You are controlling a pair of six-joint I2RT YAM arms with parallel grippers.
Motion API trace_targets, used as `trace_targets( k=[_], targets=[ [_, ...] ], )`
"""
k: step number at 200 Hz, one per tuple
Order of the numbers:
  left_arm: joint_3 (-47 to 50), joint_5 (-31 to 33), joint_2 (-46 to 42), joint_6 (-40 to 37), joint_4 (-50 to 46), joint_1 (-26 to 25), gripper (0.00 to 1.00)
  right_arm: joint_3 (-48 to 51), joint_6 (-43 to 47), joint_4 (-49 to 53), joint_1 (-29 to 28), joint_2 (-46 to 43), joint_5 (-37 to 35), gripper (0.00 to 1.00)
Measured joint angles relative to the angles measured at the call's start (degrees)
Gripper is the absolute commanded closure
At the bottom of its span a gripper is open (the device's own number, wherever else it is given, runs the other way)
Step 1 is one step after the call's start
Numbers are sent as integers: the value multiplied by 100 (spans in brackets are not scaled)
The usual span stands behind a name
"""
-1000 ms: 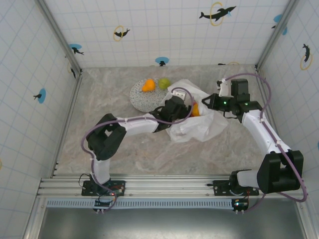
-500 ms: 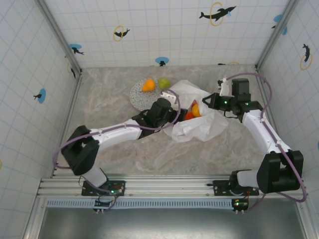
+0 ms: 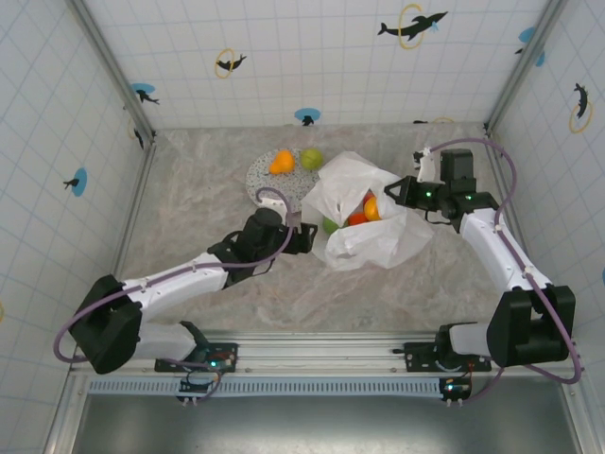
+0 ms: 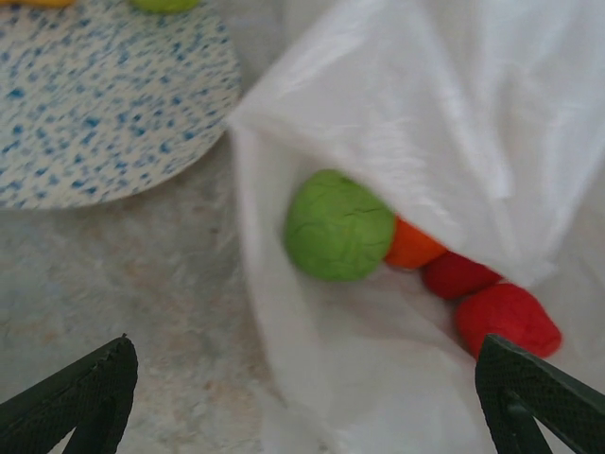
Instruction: Place the fruits into the plastic bag
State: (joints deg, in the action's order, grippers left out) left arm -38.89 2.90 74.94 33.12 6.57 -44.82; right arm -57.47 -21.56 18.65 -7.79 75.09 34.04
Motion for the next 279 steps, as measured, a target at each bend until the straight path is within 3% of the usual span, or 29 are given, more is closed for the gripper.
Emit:
trace_targets(
  k=[16, 46, 80, 95, 174, 247, 265, 279],
  targets=[
    [-7, -221, 332, 227, 129, 48, 19, 0, -2, 0, 0, 0, 4, 100],
    [-85, -774, 1095, 501, 391, 39, 46, 2, -4, 2, 0, 0, 4, 100],
    [-127, -1305, 1504, 737, 651, 39, 88, 0, 0, 7, 4, 2, 0, 100],
    [-184, -1517, 1497, 756, 745, 39, 100, 0, 46, 50, 17, 2, -57, 100],
    [-793, -2736, 439, 767, 1158, -52, 100, -1086, 715, 1134, 155, -291, -1421, 100],
    [-804, -2837, 476, 737, 1145, -52, 100, -1080, 785, 1106, 179, -341, -1617, 100],
    [-804, -2835, 529, 675, 992, -52, 90, -955, 734, 1038, 179, -264, -1523, 100],
    [-804, -2813, 531, 544, 907, -52, 74, -887, 695, 977, 175, -208, -1445, 100]
  ],
)
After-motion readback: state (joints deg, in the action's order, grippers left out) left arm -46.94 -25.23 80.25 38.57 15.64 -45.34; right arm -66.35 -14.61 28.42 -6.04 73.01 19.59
